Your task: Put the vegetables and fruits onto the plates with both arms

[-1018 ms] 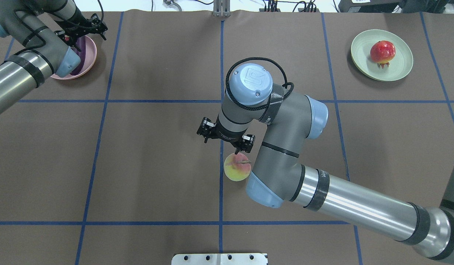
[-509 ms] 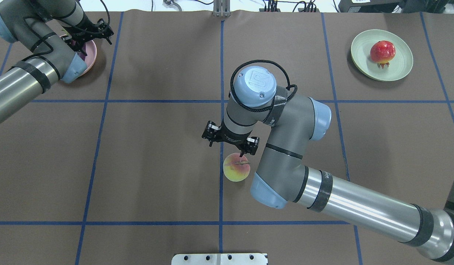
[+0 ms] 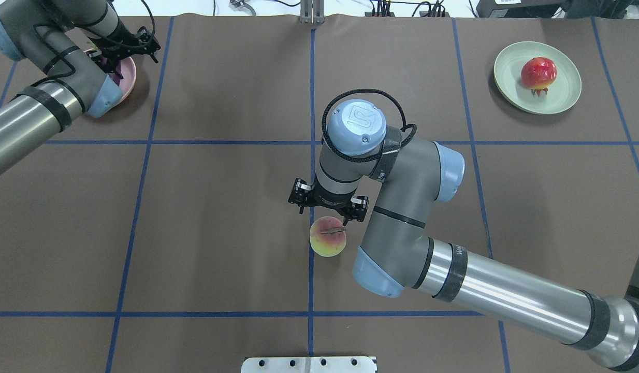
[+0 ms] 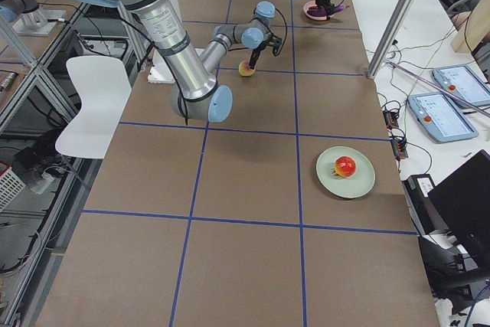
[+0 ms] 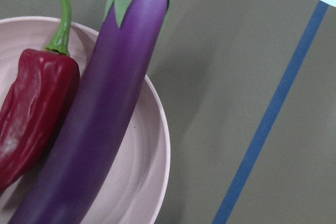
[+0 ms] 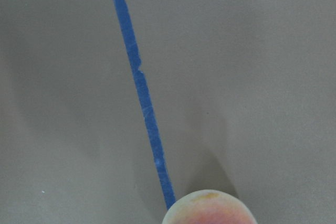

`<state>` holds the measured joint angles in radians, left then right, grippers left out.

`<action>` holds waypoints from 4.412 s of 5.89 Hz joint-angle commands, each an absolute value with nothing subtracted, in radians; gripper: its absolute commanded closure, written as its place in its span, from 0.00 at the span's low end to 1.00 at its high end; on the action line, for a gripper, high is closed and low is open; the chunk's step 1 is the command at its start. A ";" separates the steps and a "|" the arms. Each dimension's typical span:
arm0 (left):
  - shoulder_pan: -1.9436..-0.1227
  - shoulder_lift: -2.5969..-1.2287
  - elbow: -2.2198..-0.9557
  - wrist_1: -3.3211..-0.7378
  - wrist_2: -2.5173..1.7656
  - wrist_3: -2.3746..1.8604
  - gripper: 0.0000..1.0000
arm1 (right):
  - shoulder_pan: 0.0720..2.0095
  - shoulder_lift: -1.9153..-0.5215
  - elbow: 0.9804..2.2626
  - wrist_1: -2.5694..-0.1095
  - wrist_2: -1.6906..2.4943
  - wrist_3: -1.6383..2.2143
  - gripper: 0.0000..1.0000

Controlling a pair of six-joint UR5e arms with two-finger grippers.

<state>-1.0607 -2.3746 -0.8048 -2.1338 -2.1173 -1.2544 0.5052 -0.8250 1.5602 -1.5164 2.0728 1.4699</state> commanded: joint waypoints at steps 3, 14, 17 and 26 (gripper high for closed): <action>-1.052 -2.375 -0.811 -2.135 -2.100 -1.270 0.00 | 0.462 -0.847 1.557 -1.526 2.072 1.445 0.00; -1.006 -2.321 -0.994 -2.131 -2.102 -1.381 0.00 | 1.076 -0.868 1.177 -1.519 2.203 0.686 1.00; -0.999 -2.321 -0.996 -2.131 -2.100 -1.402 0.00 | 1.112 -0.868 1.051 -1.441 2.069 0.675 1.00; -1.006 -2.168 -1.205 -2.123 -2.114 -1.256 0.00 | 1.156 -0.935 1.183 -1.429 2.202 0.603 0.00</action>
